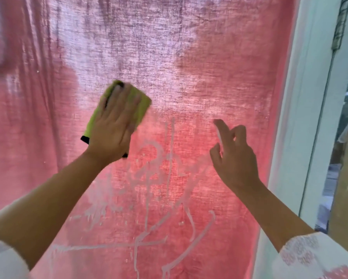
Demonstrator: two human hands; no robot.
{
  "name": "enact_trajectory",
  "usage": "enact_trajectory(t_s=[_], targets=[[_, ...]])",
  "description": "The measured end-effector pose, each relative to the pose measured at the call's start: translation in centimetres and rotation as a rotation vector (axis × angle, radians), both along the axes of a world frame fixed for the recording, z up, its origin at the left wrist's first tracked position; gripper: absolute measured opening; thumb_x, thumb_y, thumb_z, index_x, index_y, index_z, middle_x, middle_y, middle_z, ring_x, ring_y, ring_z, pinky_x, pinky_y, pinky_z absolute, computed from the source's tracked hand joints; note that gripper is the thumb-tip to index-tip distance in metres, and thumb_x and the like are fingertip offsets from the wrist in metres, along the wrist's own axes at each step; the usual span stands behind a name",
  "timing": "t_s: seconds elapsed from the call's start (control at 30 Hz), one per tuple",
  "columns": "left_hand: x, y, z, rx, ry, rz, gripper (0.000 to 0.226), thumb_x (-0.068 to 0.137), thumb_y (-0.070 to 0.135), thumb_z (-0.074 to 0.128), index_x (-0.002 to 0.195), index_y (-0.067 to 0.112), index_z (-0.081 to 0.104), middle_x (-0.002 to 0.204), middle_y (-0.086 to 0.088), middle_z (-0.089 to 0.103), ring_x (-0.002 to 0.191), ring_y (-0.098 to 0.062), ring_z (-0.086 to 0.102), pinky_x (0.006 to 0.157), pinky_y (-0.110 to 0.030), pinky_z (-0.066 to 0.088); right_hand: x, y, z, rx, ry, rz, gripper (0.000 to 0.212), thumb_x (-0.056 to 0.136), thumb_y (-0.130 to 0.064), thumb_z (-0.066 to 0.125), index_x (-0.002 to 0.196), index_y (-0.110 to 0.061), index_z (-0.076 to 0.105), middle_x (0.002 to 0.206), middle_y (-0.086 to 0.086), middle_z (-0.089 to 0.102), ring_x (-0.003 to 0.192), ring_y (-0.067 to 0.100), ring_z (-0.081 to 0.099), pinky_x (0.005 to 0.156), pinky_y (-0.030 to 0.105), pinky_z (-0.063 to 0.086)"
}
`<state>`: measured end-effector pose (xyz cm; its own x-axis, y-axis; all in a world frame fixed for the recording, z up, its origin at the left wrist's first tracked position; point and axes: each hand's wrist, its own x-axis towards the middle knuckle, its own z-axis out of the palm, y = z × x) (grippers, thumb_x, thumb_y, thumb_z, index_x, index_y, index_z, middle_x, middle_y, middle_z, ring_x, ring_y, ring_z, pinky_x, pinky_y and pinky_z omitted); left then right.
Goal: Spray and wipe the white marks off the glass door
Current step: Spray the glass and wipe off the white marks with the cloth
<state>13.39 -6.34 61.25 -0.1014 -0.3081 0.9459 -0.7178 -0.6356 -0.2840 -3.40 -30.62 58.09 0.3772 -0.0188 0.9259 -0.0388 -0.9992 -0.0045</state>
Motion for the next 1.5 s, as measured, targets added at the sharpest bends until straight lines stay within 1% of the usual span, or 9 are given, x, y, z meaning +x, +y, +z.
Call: enact_trajectory(t_s=[0.17, 0.23, 0.47, 0.73, 0.9, 1.03, 1.13, 1.27, 1.5], targets=[[-2.0, -5.1, 4.4, -0.601, 0.294, 0.026, 0.057, 0.097, 0.017, 0.034, 0.151, 0.007, 0.02, 0.158, -0.019, 0.013, 0.147, -0.035, 0.008, 0.119, -0.045, -0.001, 0.0, -0.6, 0.1, -0.044, 0.001, 0.012, 0.052, 0.086, -0.007, 0.057, 0.136, -0.014, 0.045, 0.096, 0.011, 0.041, 0.038, 0.012, 0.034, 0.034, 0.013, 0.024], [-2.2, -5.6, 3.5, -0.52, 0.24, 0.016, 0.055, 0.099, 0.018, 0.032, 0.152, 0.008, 0.02, 0.158, -0.019, 0.013, 0.147, -0.035, 0.007, 0.119, -0.045, -0.001, 0.0, -0.6, 0.0, -0.054, -0.008, 0.017, 0.05, 0.086, -0.006, 0.057, 0.135, -0.014, 0.045, 0.096, 0.01, 0.04, 0.039, 0.012, 0.034, 0.035, 0.013, 0.023], [-1.1, -1.9, -0.6, 0.288, -0.18, 0.025, 0.051, 0.102, 0.026, 0.029, 0.15, 0.007, 0.027, 0.156, -0.019, 0.02, 0.147, -0.033, 0.012, 0.119, -0.051, 0.006, -0.4, -0.6, -0.1, -0.055, -0.001, 0.029, 0.048, 0.089, -0.007, 0.055, 0.135, -0.016, 0.044, 0.1, 0.011, 0.039, 0.042, 0.019, 0.045, 0.033, 0.02, 0.036], [-3.8, -7.5, 0.8, -0.271, 0.116, 0.008, 0.051, 0.103, 0.019, 0.031, 0.152, 0.012, 0.023, 0.158, -0.015, 0.017, 0.147, -0.031, 0.012, 0.119, -0.048, 0.003, -1.2, -0.7, 0.3, -0.06, 0.049, 0.074, 0.053, 0.087, -0.006, 0.055, 0.137, -0.016, 0.042, 0.098, 0.007, 0.035, 0.045, 0.02, 0.044, 0.042, 0.035, 0.049], [-3.3, -6.3, -4.4, 0.161, -0.072, -0.055, 0.051, 0.101, 0.017, 0.04, 0.15, 0.009, 0.028, 0.157, -0.016, 0.02, 0.147, -0.033, 0.013, 0.118, -0.052, 0.011, -2.1, -0.5, 0.2, 0.031, 0.024, 0.121, 0.06, 0.09, -0.01, 0.054, 0.145, -0.025, 0.033, 0.096, 0.002, 0.04, 0.057, 0.026, 0.048, 0.053, 0.042, 0.048], [-1.6, -2.8, -1.6, 0.412, -0.249, -0.046, 0.048, 0.103, 0.023, 0.03, 0.148, 0.007, 0.031, 0.154, -0.018, 0.028, 0.145, -0.032, 0.022, 0.118, -0.051, 0.017, -2.1, 1.6, 0.7, 0.058, -0.099, 0.217, 0.061, 0.09, -0.008, 0.053, 0.145, -0.026, 0.033, 0.094, 0.001, 0.042, 0.06, 0.018, 0.045, 0.052, 0.024, 0.041], [-1.0, -1.7, 0.6, 0.147, -0.141, -0.05, 0.051, 0.101, 0.021, 0.029, 0.148, 0.002, 0.029, 0.154, -0.021, 0.026, 0.145, -0.033, 0.019, 0.12, -0.048, 0.011, -1.5, 3.1, 1.2, 0.072, -0.149, 0.27, 0.055, 0.089, -0.006, 0.053, 0.14, -0.021, 0.039, 0.096, 0.004, 0.045, 0.062, 0.012, 0.044, 0.052, 0.018, 0.039], [-1.4, -3.3, -0.2, -0.175, 0.055, -0.061, 0.05, 0.103, 0.018, 0.03, 0.151, 0.005, 0.023, 0.157, -0.017, 0.018, 0.147, -0.032, 0.011, 0.12, -0.049, 0.006, -0.6, 3.8, 0.6, 0.065, -0.126, 0.246, 0.053, 0.086, -0.004, 0.054, 0.136, -0.019, 0.043, 0.094, 0.005, 0.045, 0.062, 0.021, 0.048, 0.052, 0.034, 0.047], [-1.0, -1.3, -3.3, 0.116, -0.037, -0.069, 0.051, 0.102, 0.022, 0.029, 0.15, 0.003, 0.024, 0.157, -0.019, 0.018, 0.147, -0.033, 0.009, 0.12, -0.05, 0.007, -0.8, 2.5, -2.0, 0.051, -0.093, 0.165, 0.052, 0.086, -0.002, 0.055, 0.135, -0.017, 0.044, 0.094, 0.004, 0.044, 0.057, 0.026, 0.049, 0.047, 0.037, 0.048]])
